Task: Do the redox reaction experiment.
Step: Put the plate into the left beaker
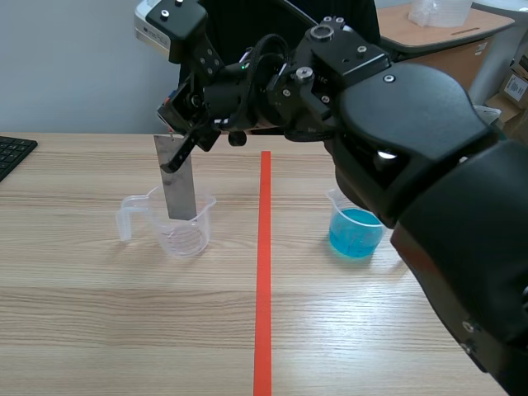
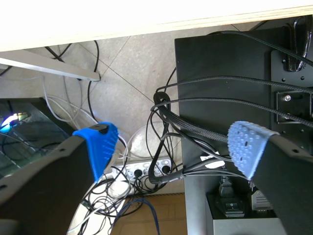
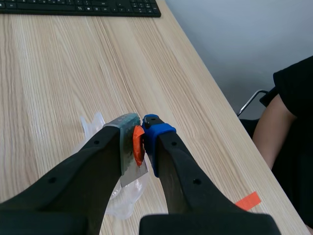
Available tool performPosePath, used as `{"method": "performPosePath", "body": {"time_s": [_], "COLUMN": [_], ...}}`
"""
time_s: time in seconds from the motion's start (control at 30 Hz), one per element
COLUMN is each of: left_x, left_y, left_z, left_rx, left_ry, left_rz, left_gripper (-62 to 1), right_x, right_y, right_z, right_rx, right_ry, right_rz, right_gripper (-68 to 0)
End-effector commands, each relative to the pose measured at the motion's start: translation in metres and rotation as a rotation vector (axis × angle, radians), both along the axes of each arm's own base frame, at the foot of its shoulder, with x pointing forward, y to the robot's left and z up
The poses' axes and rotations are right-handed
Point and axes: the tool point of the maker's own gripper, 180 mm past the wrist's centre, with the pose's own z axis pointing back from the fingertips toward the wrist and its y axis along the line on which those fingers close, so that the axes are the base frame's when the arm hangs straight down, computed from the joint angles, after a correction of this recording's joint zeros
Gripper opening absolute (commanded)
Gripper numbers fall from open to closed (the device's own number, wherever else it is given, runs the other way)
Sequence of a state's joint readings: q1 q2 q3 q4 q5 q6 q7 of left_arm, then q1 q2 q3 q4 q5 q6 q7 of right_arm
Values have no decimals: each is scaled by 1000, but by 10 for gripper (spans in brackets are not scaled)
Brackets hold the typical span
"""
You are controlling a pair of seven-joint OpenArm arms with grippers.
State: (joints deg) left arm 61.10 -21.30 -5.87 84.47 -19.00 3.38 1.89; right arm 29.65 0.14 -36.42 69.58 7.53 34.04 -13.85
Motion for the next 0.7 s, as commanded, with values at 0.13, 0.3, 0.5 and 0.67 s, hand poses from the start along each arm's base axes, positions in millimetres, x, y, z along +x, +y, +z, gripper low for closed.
{"method": "performPosePath", "body": {"time_s": [0.13,0.3,0.5,0.67], "left_x": [1,1,1,0], "left_y": [-1,-1,0,0], "left_z": [2,2,2,2], "left_rx": [-3,-3,-1,-1], "left_ry": [-9,-9,-9,-8], "left_rz": [-7,-7,-4,-5], "left_gripper": [14,14,14,14], "right_x": [3,0,-1,-7], "right_y": [10,12,12,15], "right_z": [6,0,-1,-1], "right_rx": [-4,-13,-16,-14], "right_ry": [-68,-56,-53,-43], "right_rz": [18,25,32,64], "right_gripper": [-660,-660,-506,-288]}}
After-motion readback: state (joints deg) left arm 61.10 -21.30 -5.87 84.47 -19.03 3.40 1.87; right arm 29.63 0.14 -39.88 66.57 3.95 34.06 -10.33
